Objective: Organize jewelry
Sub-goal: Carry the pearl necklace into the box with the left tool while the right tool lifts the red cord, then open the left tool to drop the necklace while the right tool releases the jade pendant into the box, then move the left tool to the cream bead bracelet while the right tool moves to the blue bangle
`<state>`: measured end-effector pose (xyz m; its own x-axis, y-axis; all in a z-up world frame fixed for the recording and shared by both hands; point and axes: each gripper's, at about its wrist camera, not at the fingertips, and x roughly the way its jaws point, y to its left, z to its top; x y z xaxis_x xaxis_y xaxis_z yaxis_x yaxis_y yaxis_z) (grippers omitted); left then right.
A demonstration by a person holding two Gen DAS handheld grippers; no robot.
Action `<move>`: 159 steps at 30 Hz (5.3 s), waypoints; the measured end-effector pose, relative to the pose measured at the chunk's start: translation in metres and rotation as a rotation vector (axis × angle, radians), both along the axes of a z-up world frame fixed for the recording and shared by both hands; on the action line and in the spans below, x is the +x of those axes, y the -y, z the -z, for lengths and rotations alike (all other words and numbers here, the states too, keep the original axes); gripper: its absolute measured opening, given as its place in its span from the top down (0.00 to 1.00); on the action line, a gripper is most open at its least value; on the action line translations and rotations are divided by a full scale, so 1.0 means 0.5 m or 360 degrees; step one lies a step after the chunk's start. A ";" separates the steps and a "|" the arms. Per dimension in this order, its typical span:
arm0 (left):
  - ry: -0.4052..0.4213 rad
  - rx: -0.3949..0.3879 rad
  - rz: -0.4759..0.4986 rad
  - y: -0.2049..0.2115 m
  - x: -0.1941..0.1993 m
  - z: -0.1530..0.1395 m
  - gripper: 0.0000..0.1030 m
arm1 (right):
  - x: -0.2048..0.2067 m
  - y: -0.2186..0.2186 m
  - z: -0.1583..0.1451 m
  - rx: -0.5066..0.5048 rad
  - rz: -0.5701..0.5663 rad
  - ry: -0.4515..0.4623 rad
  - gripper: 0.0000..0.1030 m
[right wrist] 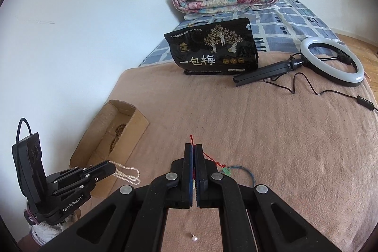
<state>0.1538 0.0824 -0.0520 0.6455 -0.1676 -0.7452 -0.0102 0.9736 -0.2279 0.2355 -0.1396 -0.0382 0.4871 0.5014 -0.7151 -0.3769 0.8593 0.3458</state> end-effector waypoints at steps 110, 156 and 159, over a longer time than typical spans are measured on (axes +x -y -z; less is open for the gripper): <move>0.0011 0.0148 -0.0579 -0.324 -0.133 -0.011 0.41 | -0.078 -0.454 0.000 -0.0324 -0.0306 0.0170 0.02; 0.0086 0.0225 -0.0189 -0.042 -0.051 -0.036 0.25 | -0.092 -0.104 -0.054 -0.0508 0.0091 0.0316 0.00; 0.0066 0.0232 -0.0159 -0.022 -0.038 -0.026 0.25 | -0.080 -0.065 -0.043 -0.0510 0.0140 0.0308 0.00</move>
